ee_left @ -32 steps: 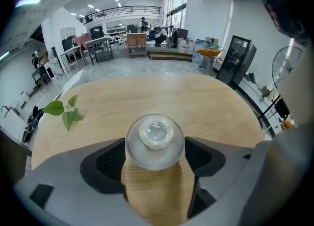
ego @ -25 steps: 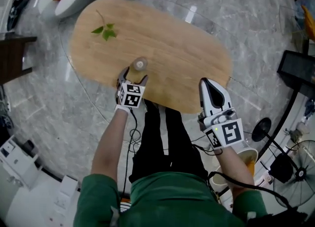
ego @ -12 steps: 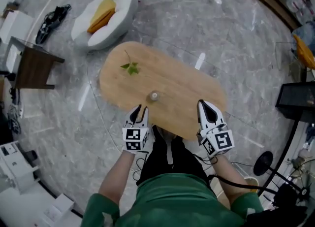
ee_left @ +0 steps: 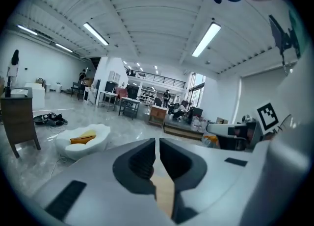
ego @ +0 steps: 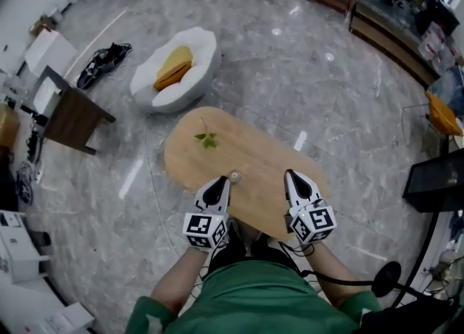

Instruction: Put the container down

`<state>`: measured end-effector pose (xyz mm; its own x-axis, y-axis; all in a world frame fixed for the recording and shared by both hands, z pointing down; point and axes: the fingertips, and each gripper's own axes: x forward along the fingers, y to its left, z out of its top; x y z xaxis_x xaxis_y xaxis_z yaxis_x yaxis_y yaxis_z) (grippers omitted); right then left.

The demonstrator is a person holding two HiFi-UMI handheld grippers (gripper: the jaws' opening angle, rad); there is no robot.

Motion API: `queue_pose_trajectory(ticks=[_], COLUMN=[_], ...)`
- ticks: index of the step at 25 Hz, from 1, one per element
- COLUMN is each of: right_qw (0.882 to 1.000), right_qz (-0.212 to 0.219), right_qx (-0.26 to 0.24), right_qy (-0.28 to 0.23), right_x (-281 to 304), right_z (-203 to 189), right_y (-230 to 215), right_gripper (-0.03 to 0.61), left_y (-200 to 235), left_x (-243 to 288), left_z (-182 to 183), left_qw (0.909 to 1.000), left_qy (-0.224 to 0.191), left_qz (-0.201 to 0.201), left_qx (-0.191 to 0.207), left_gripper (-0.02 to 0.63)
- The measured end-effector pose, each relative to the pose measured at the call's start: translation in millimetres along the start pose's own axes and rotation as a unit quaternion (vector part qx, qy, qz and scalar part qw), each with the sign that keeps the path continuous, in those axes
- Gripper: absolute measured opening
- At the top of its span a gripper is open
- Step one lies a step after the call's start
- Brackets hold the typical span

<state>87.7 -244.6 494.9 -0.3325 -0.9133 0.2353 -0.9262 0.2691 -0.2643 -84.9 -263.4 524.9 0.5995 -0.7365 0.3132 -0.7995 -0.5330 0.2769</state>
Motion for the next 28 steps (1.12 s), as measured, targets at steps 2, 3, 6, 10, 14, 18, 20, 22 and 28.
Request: queue_pose_trajectory(ticks=[2, 3, 6, 10, 14, 18, 20, 22, 28], right_qw=[1.0, 1.0, 0.999, 0.999, 0.998, 0.996, 0.995, 0.995, 0.993], right_qz=[0.009, 0.014, 0.021, 0.017, 0.01, 0.003, 0.001, -0.004, -0.032], right_qx=[-0.003, -0.006, -0.018, -0.028, -0.037, -0.056, -0.06, -0.061, -0.071], right_qy=[-0.006, -0.009, -0.02, -0.038, -0.05, -0.071, -0.079, -0.085, -0.09], right_x=[-5.3, -8.1, -19.6, -33.0, -46.7, -61.1, -64.5, -70.8, -82.5], right_z=[10.4, 14.9, 26.8, 41.1, 52.8, 64.7, 70.6, 72.1, 77.0], right_y=[11.1, 15.7, 24.2, 27.9, 29.3, 25.5, 22.5, 19.7, 9.6], right_gripper=[0.014, 0.014, 0.014, 0.014, 0.014, 0.014, 0.014, 0.014, 0.014], left_y=[-7.1, -10.1, -19.9, -33.5, -46.7, -55.2, -54.3, -54.3, -60.5], left_x=[-6.6, -9.2, -15.8, -19.4, -22.6, -22.5, -21.4, -22.3, -17.6], left_z=[16.2, 23.1, 40.1, 57.5, 67.2, 72.7, 76.1, 76.1, 74.0], left_qw=[0.9999, 0.9998, 0.9993, 0.9983, 0.9977, 0.997, 0.9969, 0.9971, 0.9972], left_qy=[-0.011, -0.017, -0.036, -0.056, -0.063, -0.066, -0.068, -0.067, -0.062], left_qz=[-0.003, -0.004, -0.006, -0.012, -0.021, -0.029, -0.027, -0.026, -0.036], left_qx=[0.008, 0.011, 0.007, 0.005, 0.012, 0.026, 0.029, 0.027, 0.024], left_gripper=[0.044, 0.044, 0.044, 0.044, 0.044, 0.044, 0.044, 0.044, 0.044])
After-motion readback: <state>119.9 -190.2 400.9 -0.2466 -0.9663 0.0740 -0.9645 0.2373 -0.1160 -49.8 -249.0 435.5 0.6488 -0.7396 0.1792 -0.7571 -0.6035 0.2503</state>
